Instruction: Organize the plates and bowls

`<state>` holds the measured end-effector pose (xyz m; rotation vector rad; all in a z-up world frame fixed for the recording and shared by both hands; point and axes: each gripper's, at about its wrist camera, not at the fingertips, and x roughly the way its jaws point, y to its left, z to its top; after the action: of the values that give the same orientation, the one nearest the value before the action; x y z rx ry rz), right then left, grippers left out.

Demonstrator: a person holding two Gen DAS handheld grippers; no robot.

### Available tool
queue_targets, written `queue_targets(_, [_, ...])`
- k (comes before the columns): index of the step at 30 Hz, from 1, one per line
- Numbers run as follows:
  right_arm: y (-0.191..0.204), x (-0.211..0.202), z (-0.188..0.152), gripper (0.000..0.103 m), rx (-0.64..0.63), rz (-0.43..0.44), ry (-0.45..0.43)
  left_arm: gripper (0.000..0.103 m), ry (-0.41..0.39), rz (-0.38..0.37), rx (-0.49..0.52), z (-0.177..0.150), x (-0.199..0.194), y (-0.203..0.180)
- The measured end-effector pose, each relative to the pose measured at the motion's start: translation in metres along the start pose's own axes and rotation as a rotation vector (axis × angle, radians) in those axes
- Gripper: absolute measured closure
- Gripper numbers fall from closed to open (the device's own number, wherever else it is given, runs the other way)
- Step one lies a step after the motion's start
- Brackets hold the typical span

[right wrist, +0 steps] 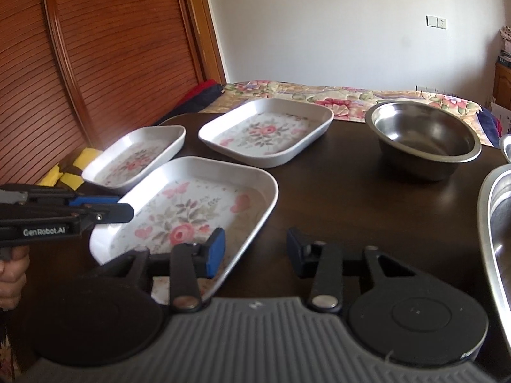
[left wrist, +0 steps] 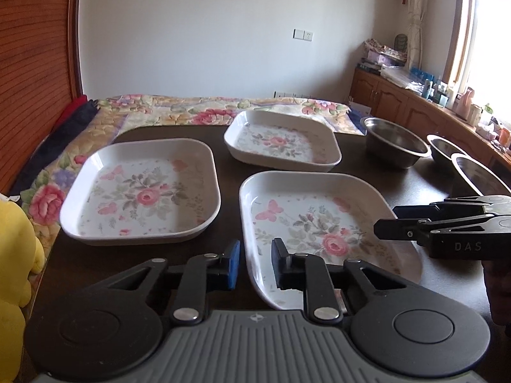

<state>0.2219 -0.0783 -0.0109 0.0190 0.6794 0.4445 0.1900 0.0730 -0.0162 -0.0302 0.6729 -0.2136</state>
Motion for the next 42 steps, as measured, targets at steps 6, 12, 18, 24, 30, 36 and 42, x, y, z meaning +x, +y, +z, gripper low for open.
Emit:
queue_targets(6, [0.0,0.001,0.001,0.075,0.004,0.015,0.004,0.08,0.009,-0.003,-0.002,-0.001,0.007,0.002])
queue_targets(12, [0.005,0.002,0.0,0.082,-0.015,0.027,0.008,0.084,0.008,-0.008,0.005,0.001,0.01,0.001])
queue_targets(18, [0.008,0.001,-0.001,0.082,-0.016,0.02,0.004,0.088,0.001,0.008,0.008,0.001,0.01,-0.001])
queue_targets(24, [0.003,-0.001,-0.003,0.085,0.02,0.028,-0.003,0.088,0.006,0.006,-0.011,-0.001,0.006,-0.003])
queue_targets(30, [0.001,-0.008,-0.004,0.087,0.046,0.036,-0.017,0.088,0.0,-0.005,-0.024,-0.004,-0.004,-0.005])
queue_targets(36, [0.005,-0.017,-0.008,0.087,0.049,0.032,-0.029,0.088,-0.017,-0.005,-0.019,-0.006,-0.018,-0.011])
queue_targets(42, [0.009,-0.031,-0.013,0.088,0.07,0.038,-0.044,0.089,-0.044,-0.002,-0.012,-0.01,-0.038,-0.017])
